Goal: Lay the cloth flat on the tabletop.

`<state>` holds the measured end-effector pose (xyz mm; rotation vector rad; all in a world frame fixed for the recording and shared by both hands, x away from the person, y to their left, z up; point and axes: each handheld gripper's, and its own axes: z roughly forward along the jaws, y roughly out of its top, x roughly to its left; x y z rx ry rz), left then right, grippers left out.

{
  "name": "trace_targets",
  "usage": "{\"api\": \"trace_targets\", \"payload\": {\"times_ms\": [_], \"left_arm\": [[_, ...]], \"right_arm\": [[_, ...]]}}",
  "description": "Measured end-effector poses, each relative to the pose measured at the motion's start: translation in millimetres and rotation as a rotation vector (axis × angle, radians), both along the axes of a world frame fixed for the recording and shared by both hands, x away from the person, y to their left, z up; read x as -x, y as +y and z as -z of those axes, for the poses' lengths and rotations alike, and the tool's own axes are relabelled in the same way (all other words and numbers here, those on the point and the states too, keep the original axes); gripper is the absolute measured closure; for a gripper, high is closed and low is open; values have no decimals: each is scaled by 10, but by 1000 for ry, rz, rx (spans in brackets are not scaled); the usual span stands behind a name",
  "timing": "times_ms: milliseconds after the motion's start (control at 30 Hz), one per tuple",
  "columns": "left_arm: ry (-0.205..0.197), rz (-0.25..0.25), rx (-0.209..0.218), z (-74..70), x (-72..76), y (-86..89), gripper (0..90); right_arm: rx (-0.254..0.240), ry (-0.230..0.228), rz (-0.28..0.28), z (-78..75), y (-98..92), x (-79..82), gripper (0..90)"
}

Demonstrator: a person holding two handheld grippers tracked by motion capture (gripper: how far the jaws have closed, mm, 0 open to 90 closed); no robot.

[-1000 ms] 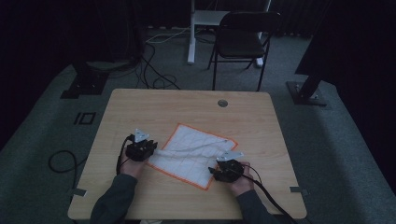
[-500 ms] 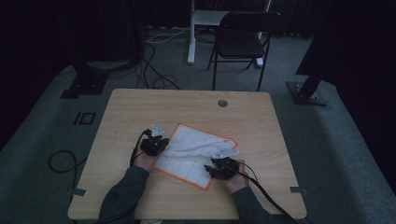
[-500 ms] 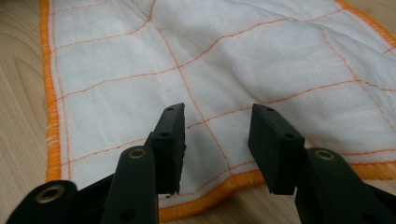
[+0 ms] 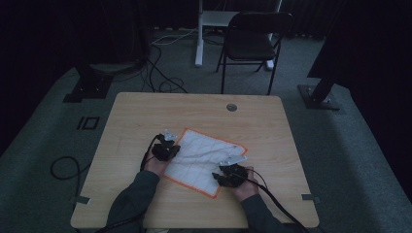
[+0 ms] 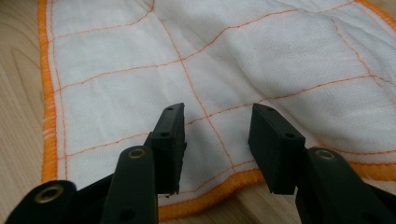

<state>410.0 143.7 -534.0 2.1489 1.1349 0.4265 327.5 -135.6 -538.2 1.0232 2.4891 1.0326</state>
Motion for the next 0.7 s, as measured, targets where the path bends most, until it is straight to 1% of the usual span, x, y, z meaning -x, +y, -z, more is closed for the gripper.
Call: {"api": "trace_targets", "payload": {"times_ms": [100, 167, 367, 400, 433, 467, 700], "left_arm": [[1, -13, 2, 0, -8, 35, 897], [2, -22, -8, -5, -12, 59, 897], [1, -42, -6, -4, -15, 126, 898], [3, -56, -4, -3, -14, 183, 898], [3, -56, -4, -3, -14, 183, 898], [3, -68, 4, -1, -12, 223, 898], [3, -88, 13, 2, -2, 341, 897]], "right_arm": [[6, 0, -6, -2, -8, 5, 556], [3, 4, -10, -3, -17, 2, 556], [2, 9, -19, -6, -29, -8, 557], [4, 9, -24, -8, -36, -13, 557], [4, 10, -26, -8, -38, -15, 557], [4, 11, -28, -9, -40, -17, 556], [3, 19, -40, -13, -60, -48, 554]]}}
